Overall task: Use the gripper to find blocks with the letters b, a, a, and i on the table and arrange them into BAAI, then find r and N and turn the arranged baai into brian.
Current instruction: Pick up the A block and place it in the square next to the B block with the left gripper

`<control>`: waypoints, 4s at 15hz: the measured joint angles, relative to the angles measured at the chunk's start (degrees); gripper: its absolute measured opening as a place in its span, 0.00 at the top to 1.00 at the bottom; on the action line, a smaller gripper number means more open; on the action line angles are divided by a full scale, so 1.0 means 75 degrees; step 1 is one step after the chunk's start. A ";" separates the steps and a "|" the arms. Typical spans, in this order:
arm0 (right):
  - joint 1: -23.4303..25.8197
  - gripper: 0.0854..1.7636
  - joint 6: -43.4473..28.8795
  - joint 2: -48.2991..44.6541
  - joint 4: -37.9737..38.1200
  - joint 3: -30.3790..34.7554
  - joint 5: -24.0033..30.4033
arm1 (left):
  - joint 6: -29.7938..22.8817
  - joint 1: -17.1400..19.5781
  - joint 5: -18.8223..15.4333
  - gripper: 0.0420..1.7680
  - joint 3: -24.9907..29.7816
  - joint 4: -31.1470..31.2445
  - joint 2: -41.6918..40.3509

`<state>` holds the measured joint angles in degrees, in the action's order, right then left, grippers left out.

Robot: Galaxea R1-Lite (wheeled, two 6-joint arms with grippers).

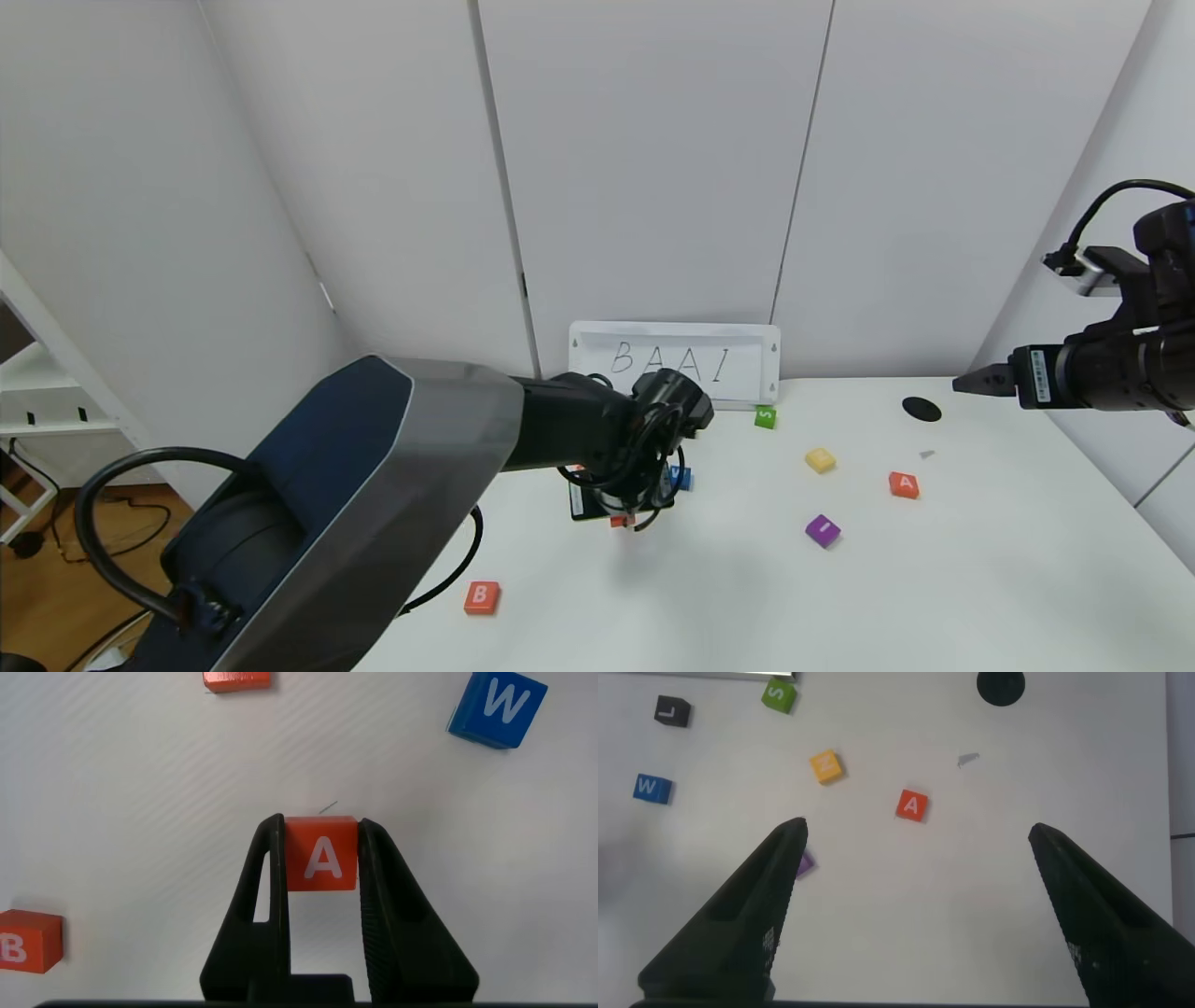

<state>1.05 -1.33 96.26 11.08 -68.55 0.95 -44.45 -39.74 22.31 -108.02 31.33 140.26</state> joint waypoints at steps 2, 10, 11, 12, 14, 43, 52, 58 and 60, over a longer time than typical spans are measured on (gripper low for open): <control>0.0000 0.03 0.0000 -0.0002 0.0000 0.0000 0.0000 | 0.0000 0.0000 0.0000 0.74 0.0247 -0.0036 -0.0195; 0.0007 0.03 0.0000 -0.0005 -0.0003 0.0000 0.0000 | -0.0023 0.0029 -0.0002 0.74 0.1416 -0.0112 -0.1032; 0.0003 0.03 0.0000 -0.0008 -0.0003 0.0000 0.0000 | -0.0041 0.0047 -0.0005 0.74 0.1679 -0.0262 -0.1178; 0.0003 0.03 0.0003 -0.0011 0.0000 0.0000 0.0000 | -0.0050 0.0067 -0.0008 0.74 0.1981 -0.0466 -0.1318; 0.0000 0.03 0.0000 -0.0013 -0.0003 0.0000 0.0000 | -0.0047 0.0135 -0.0020 0.74 0.2666 -0.1094 -0.1603; 0.0007 0.03 0.0000 0.0088 -0.0011 0.0008 -0.0039 | 0.0821 0.0128 -0.0800 0.74 0.5382 -0.3503 -0.1770; 0.0013 0.03 0.0000 0.0091 -0.0011 0.0000 -0.0036 | 0.0785 0.0120 -0.0774 0.74 0.5417 -0.3511 -0.1760; 0.0013 0.03 0.0003 0.0102 -0.0011 0.0000 -0.0039 | 0.0759 0.0120 -0.0775 0.74 0.5403 -0.3591 -0.1755; 0.0013 0.03 0.0000 0.0106 -0.0011 0.0000 -0.0036 | 0.0777 0.0135 -0.0774 0.74 0.5465 -0.3787 -0.1752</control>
<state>1.15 -1.33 97.05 11.00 -68.55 0.68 -38.62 -38.73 16.51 -67.04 2.93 127.12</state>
